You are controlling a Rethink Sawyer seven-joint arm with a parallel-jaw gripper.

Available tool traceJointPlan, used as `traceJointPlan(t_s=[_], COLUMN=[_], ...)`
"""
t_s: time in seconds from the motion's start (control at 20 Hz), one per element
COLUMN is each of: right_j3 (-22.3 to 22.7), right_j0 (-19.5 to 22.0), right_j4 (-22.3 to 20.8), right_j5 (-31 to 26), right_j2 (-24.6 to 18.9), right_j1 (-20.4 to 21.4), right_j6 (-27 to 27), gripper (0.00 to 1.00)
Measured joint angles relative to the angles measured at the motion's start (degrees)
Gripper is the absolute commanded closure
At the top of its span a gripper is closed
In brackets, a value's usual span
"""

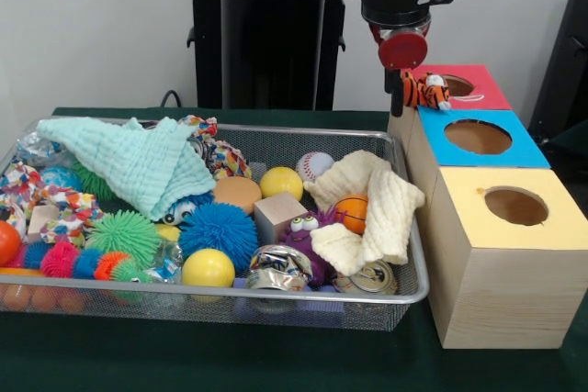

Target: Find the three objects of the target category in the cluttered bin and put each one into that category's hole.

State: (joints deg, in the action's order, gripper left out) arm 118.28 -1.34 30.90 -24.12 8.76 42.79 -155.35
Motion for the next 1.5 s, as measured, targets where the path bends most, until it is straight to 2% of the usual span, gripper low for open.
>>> traceJointPlan(t_s=[0.3, 0.5, 0.75, 0.8, 0.85, 1.0, 1.1, 1.35, 1.5], right_j3=[0.0, 0.2, 1.7, 2.4, 3.6, 4.9, 6.3, 8.8, 9.6], right_j0=[0.2, 2.5, 7.6, 9.3, 12.4, 15.1, 17.6, 19.1, 19.1], right_j4=[0.0, 0.5, 2.2, 2.8, 3.9, 4.8, 5.7, 6.4, 6.4], right_j5=[1.3, 3.5, 6.7, 7.6, 9.0, 9.9, 10.1, 10.1, 10.0], right_j2=[-0.2, -2.4, -7.7, -9.8, -13.7, -17.4, -21.4, -27.0, -28.9], right_j1=[0.1, 0.9, 2.5, 2.9, 3.6, 4.2, 4.7, 5.8, 6.4], right_j6=[0.0, 0.0, 0.0, 0.0, 0.0, 0.0, 0.0, 0.0, 0.0], gripper=[0.00, 0.00, 0.00, 0.00, 0.00, 0.00, 0.00, 0.00, 0.00])
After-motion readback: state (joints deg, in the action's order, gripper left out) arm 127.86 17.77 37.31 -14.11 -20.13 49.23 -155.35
